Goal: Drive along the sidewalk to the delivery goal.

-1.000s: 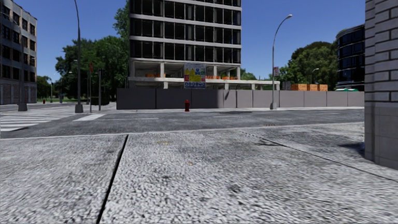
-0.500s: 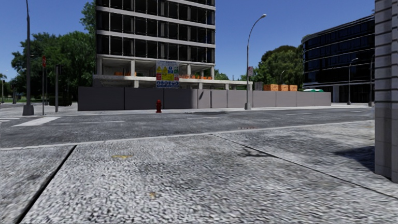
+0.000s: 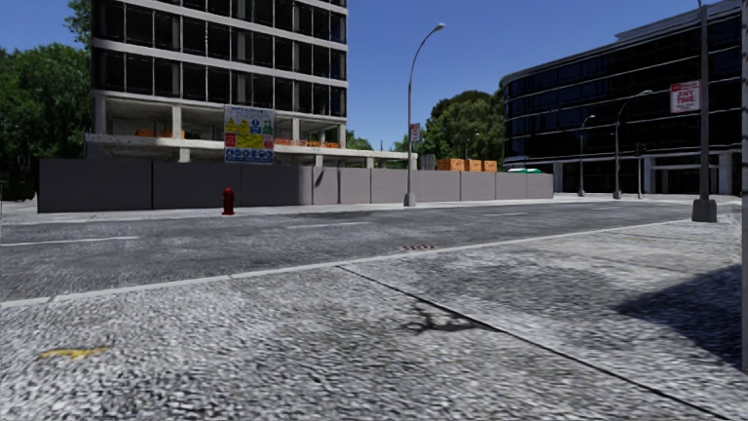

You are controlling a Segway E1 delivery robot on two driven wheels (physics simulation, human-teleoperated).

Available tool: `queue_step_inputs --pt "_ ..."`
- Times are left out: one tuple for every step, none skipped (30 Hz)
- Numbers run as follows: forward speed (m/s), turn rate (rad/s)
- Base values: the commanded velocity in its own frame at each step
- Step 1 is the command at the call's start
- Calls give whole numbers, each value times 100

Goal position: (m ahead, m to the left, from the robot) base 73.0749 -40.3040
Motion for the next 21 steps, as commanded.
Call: queue_step_inputs --pt "157 -42" --pt "157 -42" --pt "157 -42" --pt "157 -42" --pt "157 -42" --pt "157 -42" --pt "157 -42" --pt "157 -42" --pt "157 -42" --pt "157 -42" --pt "157 -42" --pt "157 -42" --pt "158 -42" --pt "158 -42" --pt "158 -42" --pt "158 -42" --pt "158 -42" --pt "158 -42" --pt "158 -43" --pt "158 -43" --pt "158 -45"
